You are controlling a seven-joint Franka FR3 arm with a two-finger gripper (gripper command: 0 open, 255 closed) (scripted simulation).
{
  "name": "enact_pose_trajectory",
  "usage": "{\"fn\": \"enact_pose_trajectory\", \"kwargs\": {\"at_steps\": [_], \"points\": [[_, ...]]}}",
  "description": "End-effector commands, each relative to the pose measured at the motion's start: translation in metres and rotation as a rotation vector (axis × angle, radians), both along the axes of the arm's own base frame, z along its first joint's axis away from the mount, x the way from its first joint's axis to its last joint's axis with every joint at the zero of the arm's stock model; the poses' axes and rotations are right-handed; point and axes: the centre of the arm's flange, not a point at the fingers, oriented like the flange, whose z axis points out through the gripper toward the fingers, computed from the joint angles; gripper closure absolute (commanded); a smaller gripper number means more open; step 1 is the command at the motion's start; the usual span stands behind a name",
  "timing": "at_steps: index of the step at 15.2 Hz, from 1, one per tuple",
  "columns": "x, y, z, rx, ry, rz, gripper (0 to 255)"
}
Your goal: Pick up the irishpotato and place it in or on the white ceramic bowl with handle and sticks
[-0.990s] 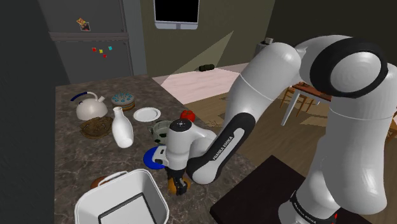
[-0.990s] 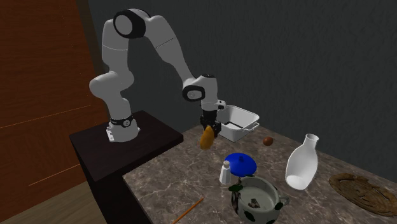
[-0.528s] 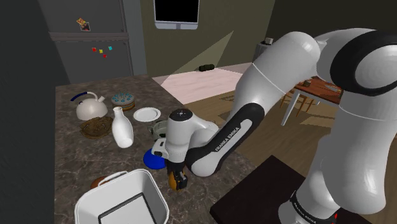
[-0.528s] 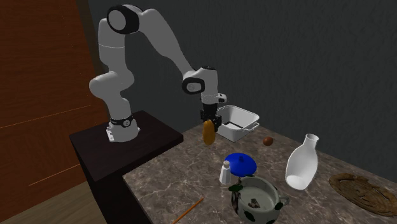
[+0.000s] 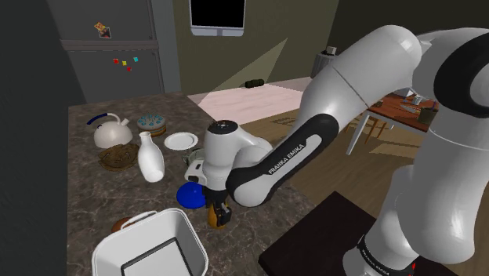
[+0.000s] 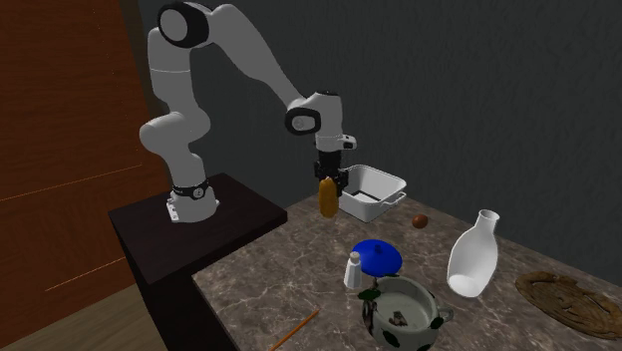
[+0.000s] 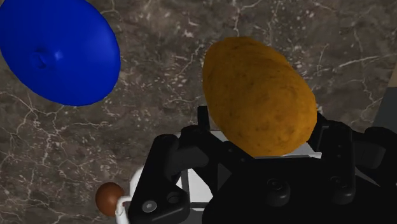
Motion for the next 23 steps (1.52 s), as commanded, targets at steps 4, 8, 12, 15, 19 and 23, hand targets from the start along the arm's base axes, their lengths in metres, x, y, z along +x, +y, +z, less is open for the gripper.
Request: {"fn": "enact_pose_trajectory", "kwargs": {"at_steps": [4, 8, 12, 15, 19, 23], "points": [[-0.001, -0.001, 0.027, 0.0, 0.0, 0.0, 255], [-0.001, -0.001, 0.046, 0.0, 0.0, 0.0, 255], [0.049, -0.018, 0.046, 0.0, 0.0, 0.0, 255], [0.086, -0.031, 0.047, 0.0, 0.0, 0.0, 255], [0.136, -0.049, 0.048, 0.0, 0.0, 0.0, 255], [0.186, -0.066, 0.049, 0.0, 0.0, 0.0, 255]]}}
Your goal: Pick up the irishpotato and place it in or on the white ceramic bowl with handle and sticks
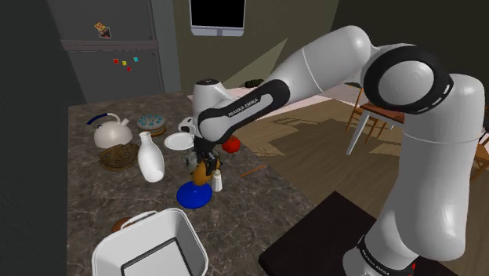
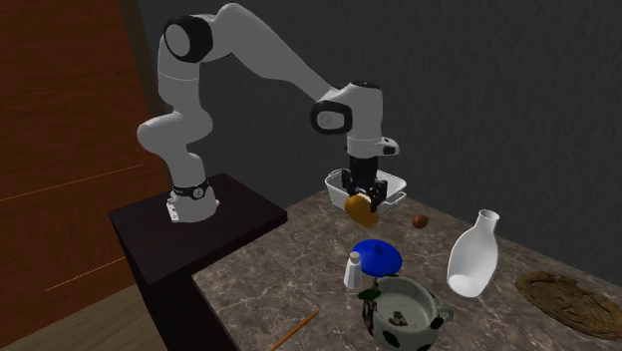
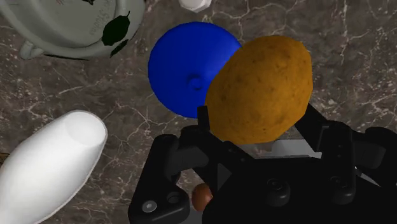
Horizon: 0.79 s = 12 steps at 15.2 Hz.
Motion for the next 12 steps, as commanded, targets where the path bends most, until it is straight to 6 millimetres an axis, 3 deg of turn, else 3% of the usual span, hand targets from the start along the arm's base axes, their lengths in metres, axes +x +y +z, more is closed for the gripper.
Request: {"fn": "enact_pose_trajectory", "kwargs": {"at_steps": [1, 12], "points": [[0.025, -0.009, 0.001, 0.0, 0.0, 0.001, 255], [0.162, -0.057, 0.003, 0.0, 0.0, 0.001, 255]]}}
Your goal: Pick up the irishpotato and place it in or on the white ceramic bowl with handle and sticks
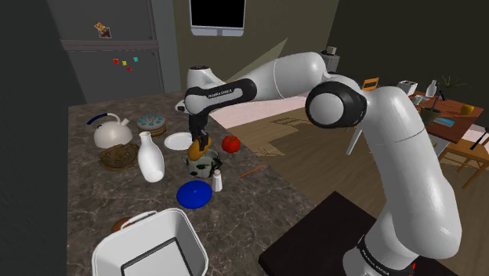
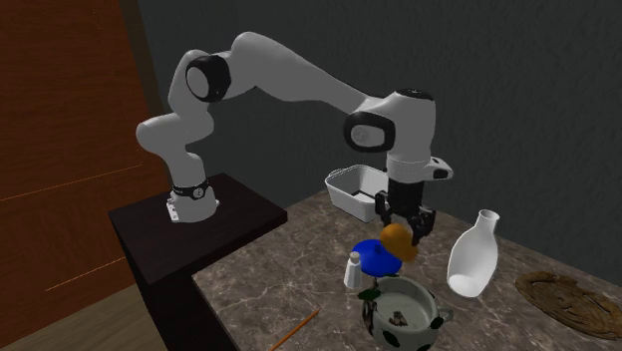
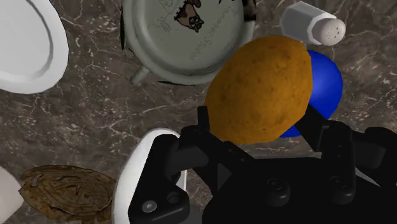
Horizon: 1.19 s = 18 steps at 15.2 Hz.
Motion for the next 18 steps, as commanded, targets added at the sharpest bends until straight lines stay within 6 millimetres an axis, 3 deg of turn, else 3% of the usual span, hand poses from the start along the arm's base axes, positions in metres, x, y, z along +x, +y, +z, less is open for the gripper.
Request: {"fn": "enact_pose_trajectory", "kwargs": {"at_steps": [1, 4, 18], "points": [[0.027, -0.011, 0.001, 0.0, 0.0, 0.0, 255], [0.069, -0.025, 0.002, 0.0, 0.0, 0.0, 255], [0.069, -0.025, -0.072, 0.0, 0.0, 0.0, 255]]}}
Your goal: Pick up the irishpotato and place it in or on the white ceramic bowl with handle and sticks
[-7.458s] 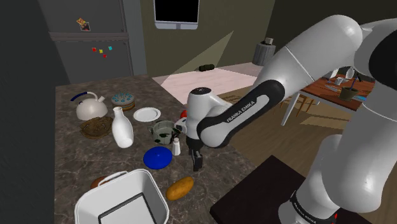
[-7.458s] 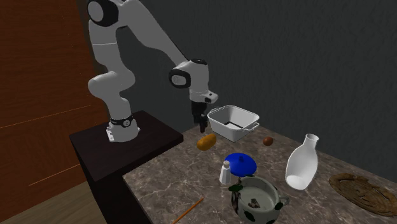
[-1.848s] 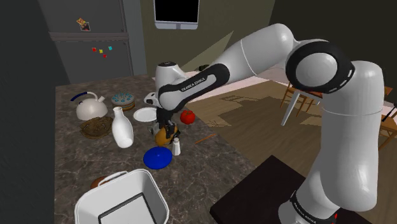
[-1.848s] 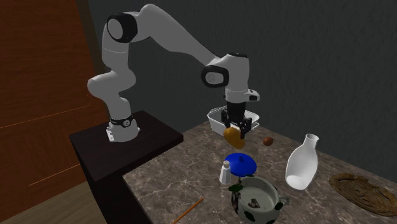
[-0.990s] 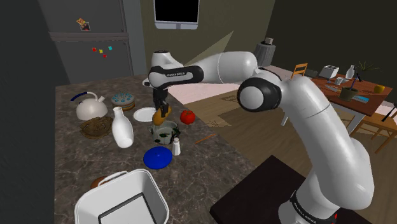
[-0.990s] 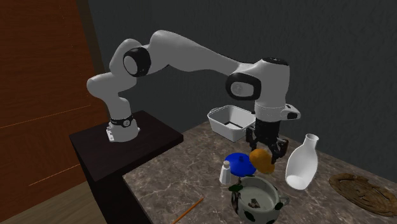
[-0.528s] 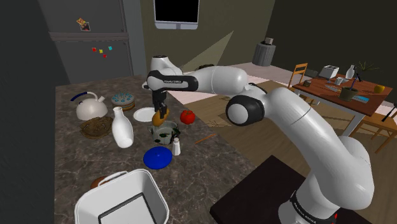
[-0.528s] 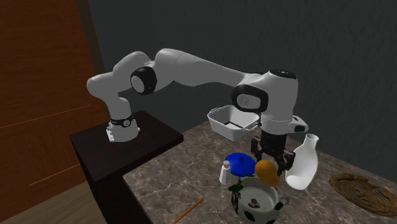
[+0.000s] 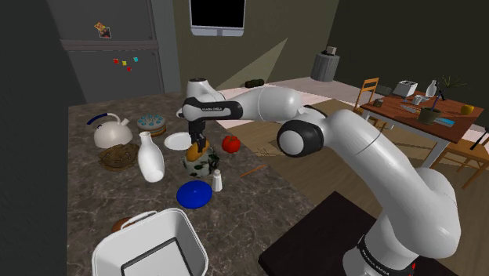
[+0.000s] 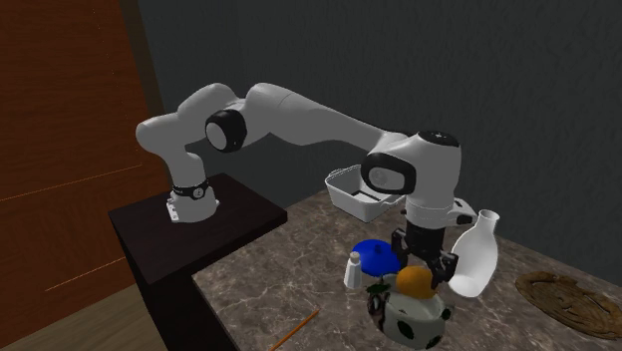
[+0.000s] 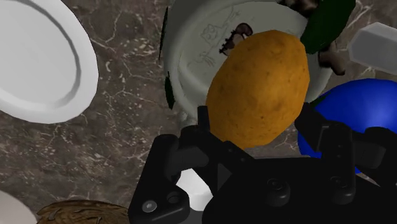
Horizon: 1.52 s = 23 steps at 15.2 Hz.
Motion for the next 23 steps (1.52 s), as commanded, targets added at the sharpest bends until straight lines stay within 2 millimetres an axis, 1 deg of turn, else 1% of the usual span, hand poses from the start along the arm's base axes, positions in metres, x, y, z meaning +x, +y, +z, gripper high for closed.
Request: {"fn": "enact_pose_trajectory", "kwargs": {"at_steps": [1, 8, 9, 14, 17, 18, 23], "points": [[0.0, 0.001, -0.01, 0.0, 0.002, 0.001, 255], [0.0, 0.001, -0.01, 0.0, 0.002, 0.001, 255], [-0.001, 0.001, -0.009, 0.0, 0.002, 0.001, 0], [0.0, 0.001, -0.01, 0.0, 0.002, 0.001, 0], [-0.003, -0.001, 0.03, 0.0, 0.002, 0.001, 0], [-0.003, -0.001, 0.04, 0.0, 0.002, 0.001, 0], [-0.003, -0.001, 0.04, 0.0, 0.002, 0.001, 0]]}}
